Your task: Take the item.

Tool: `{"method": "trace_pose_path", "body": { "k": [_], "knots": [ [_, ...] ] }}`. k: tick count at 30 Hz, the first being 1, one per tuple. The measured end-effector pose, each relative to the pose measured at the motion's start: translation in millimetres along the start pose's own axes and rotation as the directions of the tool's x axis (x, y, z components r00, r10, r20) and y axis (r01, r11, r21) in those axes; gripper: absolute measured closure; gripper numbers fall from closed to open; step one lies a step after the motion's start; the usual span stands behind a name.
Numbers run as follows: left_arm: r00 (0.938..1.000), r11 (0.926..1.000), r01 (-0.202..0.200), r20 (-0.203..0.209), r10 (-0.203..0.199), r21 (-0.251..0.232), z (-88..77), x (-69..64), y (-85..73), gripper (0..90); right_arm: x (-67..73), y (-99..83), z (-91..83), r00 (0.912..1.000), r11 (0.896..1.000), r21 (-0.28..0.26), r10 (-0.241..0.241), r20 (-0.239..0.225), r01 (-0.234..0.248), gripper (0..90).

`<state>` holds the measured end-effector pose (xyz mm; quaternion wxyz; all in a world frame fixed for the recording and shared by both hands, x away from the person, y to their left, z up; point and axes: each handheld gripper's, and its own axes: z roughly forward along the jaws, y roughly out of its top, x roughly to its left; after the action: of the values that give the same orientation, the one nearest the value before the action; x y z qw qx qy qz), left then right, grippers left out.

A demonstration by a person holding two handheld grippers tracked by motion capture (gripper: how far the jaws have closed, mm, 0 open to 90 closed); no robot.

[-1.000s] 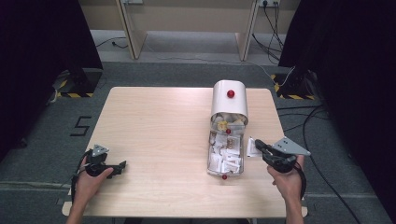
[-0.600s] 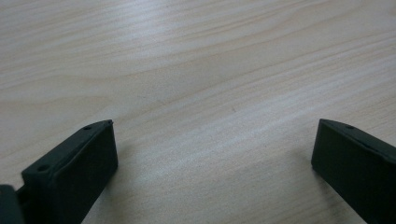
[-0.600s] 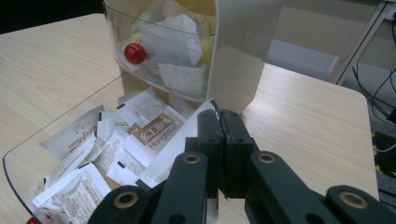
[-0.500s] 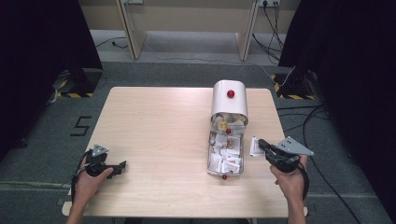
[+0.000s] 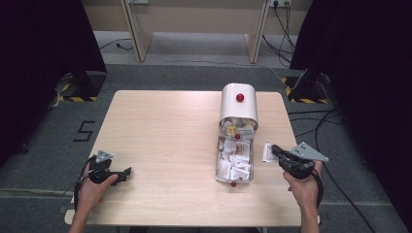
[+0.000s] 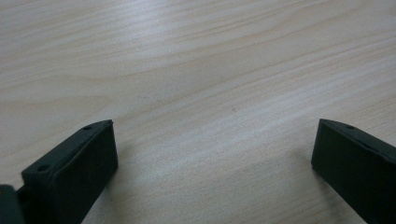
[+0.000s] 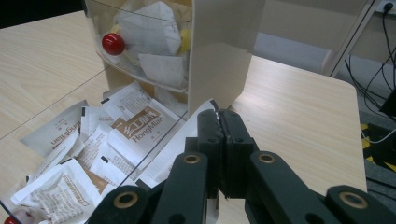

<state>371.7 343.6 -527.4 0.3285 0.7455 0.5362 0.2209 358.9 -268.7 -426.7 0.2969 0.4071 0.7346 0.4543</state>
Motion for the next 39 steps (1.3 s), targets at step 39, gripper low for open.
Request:
{"method": "trace_pose_path", "body": {
  "k": [39],
  "knots": [
    [1.0, 1.0, 0.0, 0.0, 0.0, 0.0, 0.0, 0.0, 0.0, 0.0, -27.8, -23.5, 16.7, 0.9962, 0.997, 0.043, 0.063, 0.061, -0.066, 88.4]
  ]
}}
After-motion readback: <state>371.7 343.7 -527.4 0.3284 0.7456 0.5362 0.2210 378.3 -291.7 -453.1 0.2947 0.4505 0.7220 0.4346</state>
